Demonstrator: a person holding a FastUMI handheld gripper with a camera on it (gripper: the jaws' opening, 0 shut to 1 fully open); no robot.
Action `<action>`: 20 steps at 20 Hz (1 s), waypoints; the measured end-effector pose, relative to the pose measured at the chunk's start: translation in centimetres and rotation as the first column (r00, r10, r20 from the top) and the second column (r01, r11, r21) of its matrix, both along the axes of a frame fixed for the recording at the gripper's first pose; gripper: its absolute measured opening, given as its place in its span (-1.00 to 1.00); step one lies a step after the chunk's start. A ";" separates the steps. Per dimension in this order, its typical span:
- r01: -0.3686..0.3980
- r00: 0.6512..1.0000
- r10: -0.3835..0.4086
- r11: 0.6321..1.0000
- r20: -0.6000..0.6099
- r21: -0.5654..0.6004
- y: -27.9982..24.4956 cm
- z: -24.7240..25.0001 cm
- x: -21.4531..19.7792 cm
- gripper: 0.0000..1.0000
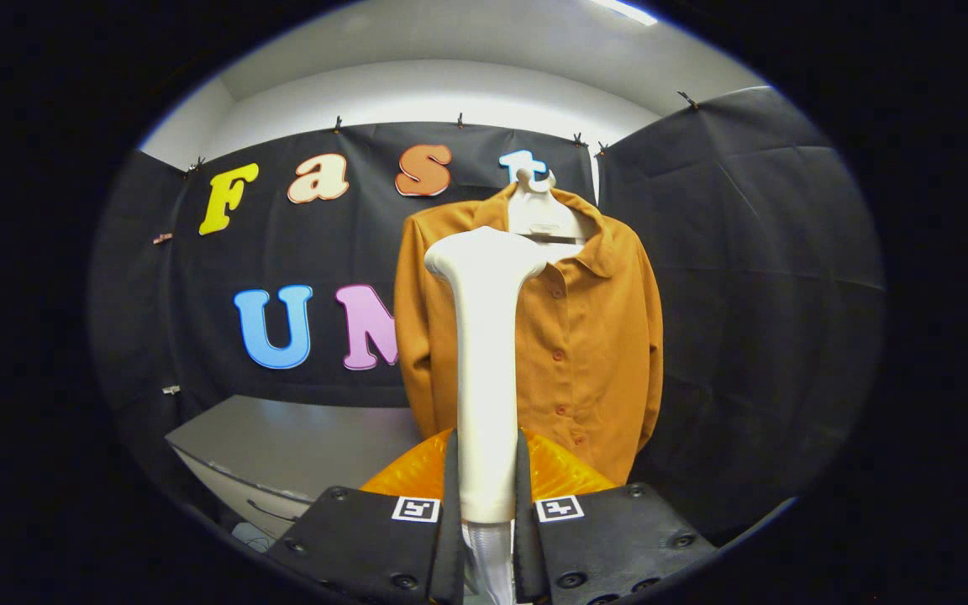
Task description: Iron the clothes twice with a garment steamer, once on the left side and once on the right side.
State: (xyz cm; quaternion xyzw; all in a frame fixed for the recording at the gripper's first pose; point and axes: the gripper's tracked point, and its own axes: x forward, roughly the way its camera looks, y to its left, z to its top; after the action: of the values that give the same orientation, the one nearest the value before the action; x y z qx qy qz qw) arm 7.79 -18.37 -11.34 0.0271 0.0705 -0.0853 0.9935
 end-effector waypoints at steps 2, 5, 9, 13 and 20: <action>-0.011 1.000 0.011 1.000 0.029 0.002 2.1 2.0 0.4 -0.46; -0.032 0.997 0.032 0.999 0.076 -0.004 5.4 4.6 0.3 -0.46; -0.069 0.993 0.069 0.998 0.097 -0.004 10.0 6.8 -1.0 -0.46; -0.091 0.992 0.089 0.996 0.094 0.018 14.0 8.0 -2.6 -0.46; -0.139 0.985 0.136 0.990 0.101 0.017 18.4 9.1 -4.9 -0.47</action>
State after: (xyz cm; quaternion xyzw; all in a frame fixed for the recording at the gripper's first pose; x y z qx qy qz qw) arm 2.88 0.04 -2.29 0.0383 0.0235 -0.0142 0.9989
